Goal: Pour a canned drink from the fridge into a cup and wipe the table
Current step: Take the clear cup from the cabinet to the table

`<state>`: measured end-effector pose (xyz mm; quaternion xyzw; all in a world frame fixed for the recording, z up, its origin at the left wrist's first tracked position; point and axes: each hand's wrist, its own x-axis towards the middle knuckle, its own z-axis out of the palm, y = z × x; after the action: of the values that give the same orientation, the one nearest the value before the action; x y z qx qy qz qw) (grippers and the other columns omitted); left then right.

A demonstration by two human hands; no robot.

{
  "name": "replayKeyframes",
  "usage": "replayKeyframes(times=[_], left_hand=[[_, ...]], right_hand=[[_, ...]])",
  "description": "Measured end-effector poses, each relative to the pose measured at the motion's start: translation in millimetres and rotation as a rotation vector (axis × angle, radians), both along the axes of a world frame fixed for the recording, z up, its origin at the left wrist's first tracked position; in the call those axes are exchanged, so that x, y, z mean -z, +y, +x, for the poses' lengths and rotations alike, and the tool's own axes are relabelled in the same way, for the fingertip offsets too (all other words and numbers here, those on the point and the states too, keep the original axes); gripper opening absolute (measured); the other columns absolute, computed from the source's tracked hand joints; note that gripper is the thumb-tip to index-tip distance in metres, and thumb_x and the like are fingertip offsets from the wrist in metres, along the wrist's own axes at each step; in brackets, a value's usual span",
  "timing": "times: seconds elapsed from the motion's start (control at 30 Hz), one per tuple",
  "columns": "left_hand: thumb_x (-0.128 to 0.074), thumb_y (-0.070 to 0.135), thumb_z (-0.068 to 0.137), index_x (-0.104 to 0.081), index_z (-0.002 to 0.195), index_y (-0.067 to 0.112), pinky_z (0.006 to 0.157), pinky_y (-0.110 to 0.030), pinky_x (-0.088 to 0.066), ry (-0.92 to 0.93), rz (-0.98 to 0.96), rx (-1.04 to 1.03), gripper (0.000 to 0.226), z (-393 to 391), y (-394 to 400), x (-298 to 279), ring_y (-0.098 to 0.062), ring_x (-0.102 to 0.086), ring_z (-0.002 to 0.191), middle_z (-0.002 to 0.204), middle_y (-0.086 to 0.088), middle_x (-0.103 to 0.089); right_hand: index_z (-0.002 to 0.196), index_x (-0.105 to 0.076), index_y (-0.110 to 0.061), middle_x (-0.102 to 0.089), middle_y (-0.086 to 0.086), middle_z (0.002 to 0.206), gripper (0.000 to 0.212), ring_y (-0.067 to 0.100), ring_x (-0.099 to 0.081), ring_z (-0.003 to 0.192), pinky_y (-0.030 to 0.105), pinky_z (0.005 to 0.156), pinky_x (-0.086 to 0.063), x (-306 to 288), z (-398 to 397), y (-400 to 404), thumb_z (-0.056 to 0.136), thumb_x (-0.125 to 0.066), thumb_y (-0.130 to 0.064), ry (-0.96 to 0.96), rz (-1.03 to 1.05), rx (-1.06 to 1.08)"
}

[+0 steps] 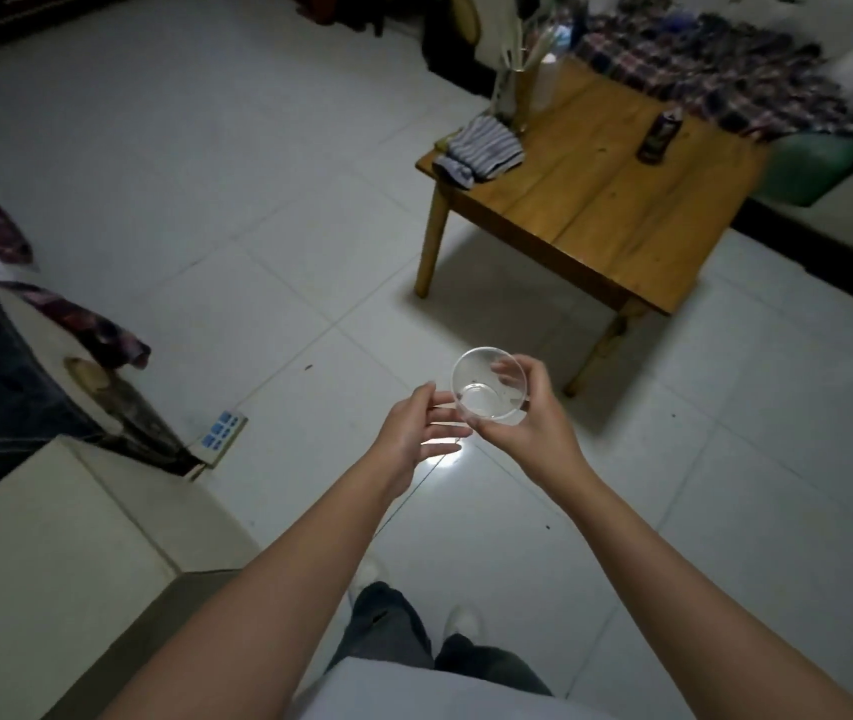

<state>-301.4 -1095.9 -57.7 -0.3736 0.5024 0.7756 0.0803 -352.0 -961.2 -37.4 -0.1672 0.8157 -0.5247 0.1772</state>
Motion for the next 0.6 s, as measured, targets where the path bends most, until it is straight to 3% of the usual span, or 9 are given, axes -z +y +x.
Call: replayKeyframes(times=[0.07,0.37,0.6], left_hand=[[-0.031,0.032,0.099,-0.061,0.094,0.009,0.073,-0.034,-0.054,0.002,-0.005,0.085,0.038,-16,21,0,-0.017,-0.067,0.067,0.07,-0.004,-0.069],[-0.03,0.029,0.098,-0.062,0.087,0.013,0.086,-0.041,-0.051,0.04,-0.032,0.489,0.038,-76,85,-5,-0.022,-0.066,0.079,0.081,-0.007,-0.068],[-0.03,0.033,0.1,-0.061,0.088,0.012,0.081,-0.039,-0.052,0.035,-0.035,0.731,0.039,-114,127,-3,-0.022,-0.065,0.076,0.079,-0.007,-0.067]], right_hand=[[0.114,-0.041,-0.032,-0.051,-0.022,0.114,0.059,0.0,-0.049,0.109,0.014,0.084,-0.041,1,-4,24,0.069,-0.079,-0.024,0.001,0.001,0.089],[0.117,-0.04,-0.03,-0.053,-0.018,0.119,0.063,0.006,-0.052,0.106,0.022,0.086,-0.044,-3,-14,96,0.068,-0.08,-0.027,0.018,0.032,0.462],[0.121,-0.04,-0.026,-0.049,-0.014,0.123,0.065,0.01,-0.048,0.111,0.026,0.09,-0.044,-3,-16,130,0.07,-0.08,-0.024,-0.011,0.037,0.707]])
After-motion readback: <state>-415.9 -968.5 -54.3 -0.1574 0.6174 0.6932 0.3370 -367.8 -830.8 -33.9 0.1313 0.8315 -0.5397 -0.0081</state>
